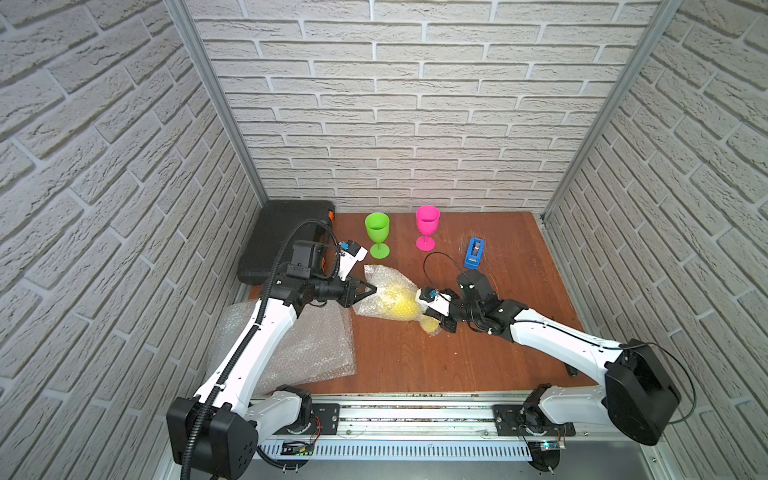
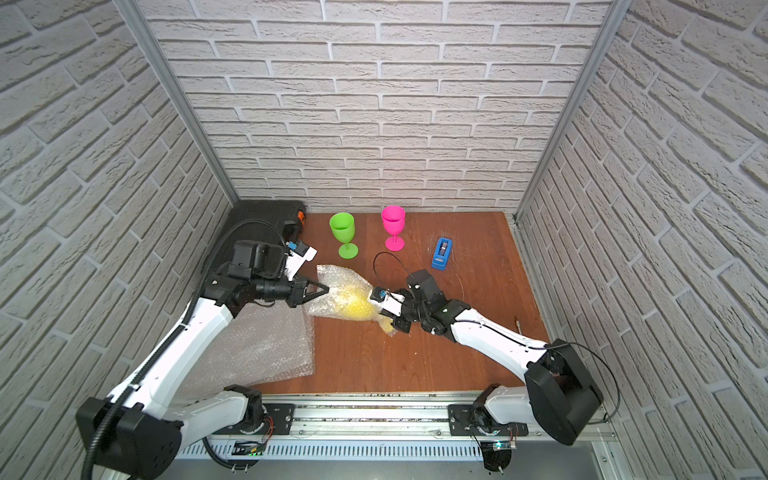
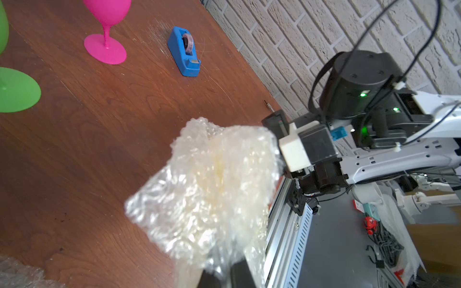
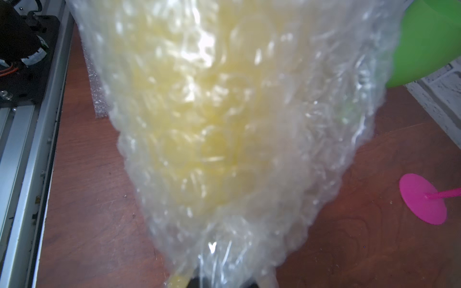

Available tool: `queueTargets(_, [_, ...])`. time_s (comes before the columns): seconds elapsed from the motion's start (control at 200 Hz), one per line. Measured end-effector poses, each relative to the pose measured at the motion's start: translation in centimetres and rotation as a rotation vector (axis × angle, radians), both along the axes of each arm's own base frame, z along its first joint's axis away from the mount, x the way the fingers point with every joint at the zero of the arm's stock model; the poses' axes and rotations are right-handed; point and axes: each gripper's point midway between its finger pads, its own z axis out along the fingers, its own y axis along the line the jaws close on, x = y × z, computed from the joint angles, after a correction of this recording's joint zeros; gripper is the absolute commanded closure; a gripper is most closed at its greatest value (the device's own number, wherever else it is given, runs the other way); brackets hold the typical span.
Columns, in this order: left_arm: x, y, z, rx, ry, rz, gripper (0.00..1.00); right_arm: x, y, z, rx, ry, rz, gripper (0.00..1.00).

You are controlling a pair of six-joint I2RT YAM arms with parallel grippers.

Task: Wrap wine glasses in bubble wrap
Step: Wrap the wine glass in bubble wrap.

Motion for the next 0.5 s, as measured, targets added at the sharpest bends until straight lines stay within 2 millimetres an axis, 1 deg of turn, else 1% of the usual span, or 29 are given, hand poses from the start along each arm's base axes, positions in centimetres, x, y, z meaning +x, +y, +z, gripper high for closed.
queueTargets(0.125, [-0.3, -1.1, 2.0, 0.058, -0.042, -0.034, 0.98, -0.5, 2.6, -0.7, 0.097, 0.029, 0.023, 0.97])
queueTargets(0.165, [-0.3, -1.5, 2.3, 0.083, -0.046, -0.045, 0.99, -0.6, 3.4, -1.1, 0.128, 0.037, 0.028, 0.97])
queueTargets(0.225, [-0.4, -1.9, 2.1, 0.135, -0.038, -0.054, 1.0, -0.6, 4.5, -1.7, 0.168, 0.044, 0.035, 0.97])
queueTargets(0.28, [-0.3, -2.1, 1.4, 0.196, -0.021, -0.061, 1.0, -0.6, 5.1, -2.6, 0.195, 0.052, 0.035, 0.97])
queueTargets(0.33, [-0.3, -2.3, 0.5, 0.252, 0.002, -0.066, 1.0, -0.7, 5.3, -3.7, 0.211, 0.065, 0.029, 0.97])
queueTargets(0.435, [0.0, -2.2, -2.3, 0.361, 0.071, -0.068, 1.0, -0.9, 5.3, -6.3, 0.219, 0.095, 0.01, 0.97])
queueTargets(0.5, [0.1, -2.3, -3.8, 0.409, 0.108, -0.074, 1.0, -0.9, 5.3, -7.0, 0.236, 0.09, 0.006, 0.97])
